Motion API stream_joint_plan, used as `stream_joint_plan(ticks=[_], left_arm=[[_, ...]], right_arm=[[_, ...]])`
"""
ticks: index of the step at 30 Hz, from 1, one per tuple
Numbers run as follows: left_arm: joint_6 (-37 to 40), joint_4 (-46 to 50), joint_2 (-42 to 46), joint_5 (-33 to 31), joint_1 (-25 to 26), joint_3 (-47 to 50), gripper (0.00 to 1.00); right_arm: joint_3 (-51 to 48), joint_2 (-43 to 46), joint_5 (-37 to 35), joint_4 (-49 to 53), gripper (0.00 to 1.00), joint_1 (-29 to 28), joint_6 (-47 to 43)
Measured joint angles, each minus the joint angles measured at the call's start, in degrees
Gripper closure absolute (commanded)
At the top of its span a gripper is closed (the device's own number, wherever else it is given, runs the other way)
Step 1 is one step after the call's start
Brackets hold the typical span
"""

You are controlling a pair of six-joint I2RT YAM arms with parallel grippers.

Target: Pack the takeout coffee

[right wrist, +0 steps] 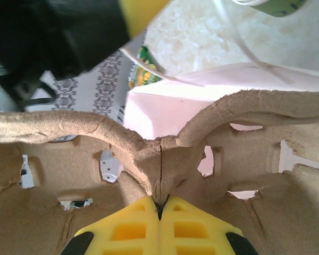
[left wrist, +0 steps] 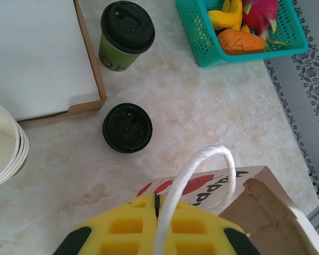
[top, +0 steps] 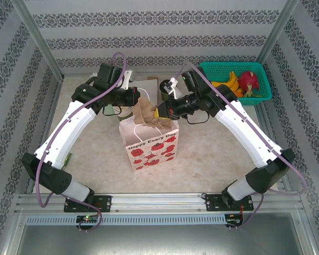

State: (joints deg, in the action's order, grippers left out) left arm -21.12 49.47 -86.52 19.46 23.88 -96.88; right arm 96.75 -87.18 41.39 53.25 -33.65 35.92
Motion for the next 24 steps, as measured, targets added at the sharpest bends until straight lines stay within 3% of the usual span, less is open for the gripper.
stream_joint_plan(ticks=[4, 11, 14, 19, 24], left_arm=[[0.83, 0.00, 0.00, 0.52, 0.00, 0.00, 0.93], [3.23, 0.24, 1.44, 1.38, 0.00, 0.00, 0.56], [4.46, 0.44, 4.83, -0.09, 0.00, 0.76, 0.54], [7.28, -0.13, 18.64, 0.31, 0.00, 9.60, 0.55], [8.81, -1.79, 30.25, 7.13, 0.33, 18.62, 0.55]], right_arm=[[-1.07, -0.33, -3.10, 0.35, 1.00, -0.68, 0.44], [-1.99, -0.63, -7.78, 0.74, 1.00, -1.51, 1.51], [-2.34, -0.66, -9.22, 0.74, 1.00, -1.51, 1.81], [-2.54, -0.66, -10.91, 0.70, 1.00, -1.51, 1.99], [-2.54, -0.66, -12.50, 0.72, 1.00, -1.51, 2.93]])
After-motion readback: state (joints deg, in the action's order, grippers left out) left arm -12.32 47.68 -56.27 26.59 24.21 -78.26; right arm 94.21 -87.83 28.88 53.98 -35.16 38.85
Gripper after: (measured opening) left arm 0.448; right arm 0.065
